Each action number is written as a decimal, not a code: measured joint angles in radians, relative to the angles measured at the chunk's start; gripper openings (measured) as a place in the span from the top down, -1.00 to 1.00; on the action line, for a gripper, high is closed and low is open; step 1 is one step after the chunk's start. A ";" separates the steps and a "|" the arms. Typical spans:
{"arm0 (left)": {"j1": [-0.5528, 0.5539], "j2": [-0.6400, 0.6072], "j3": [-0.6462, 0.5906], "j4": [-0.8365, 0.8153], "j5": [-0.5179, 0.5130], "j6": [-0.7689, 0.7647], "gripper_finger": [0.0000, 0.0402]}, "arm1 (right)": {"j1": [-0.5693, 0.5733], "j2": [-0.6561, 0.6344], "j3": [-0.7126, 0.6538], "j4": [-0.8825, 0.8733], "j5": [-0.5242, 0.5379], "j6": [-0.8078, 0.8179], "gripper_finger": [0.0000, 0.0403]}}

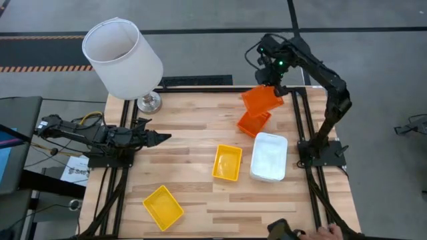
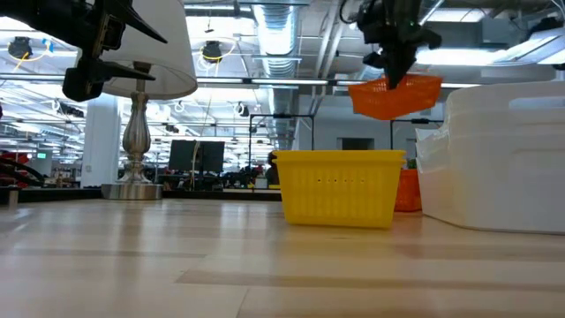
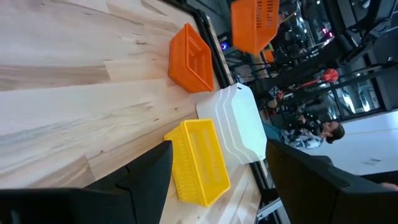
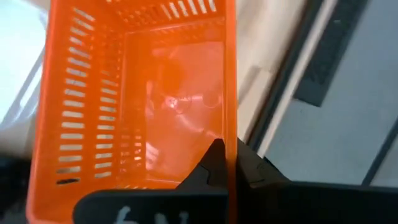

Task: Stack baskets by color
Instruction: Stack the left orange bin on the right orange bin

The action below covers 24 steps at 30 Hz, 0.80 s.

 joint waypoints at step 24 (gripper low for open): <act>0.000 0.000 0.000 0.000 -0.009 0.018 -0.23 | 0.105 0.059 -0.218 0.096 0.055 -0.196 0.96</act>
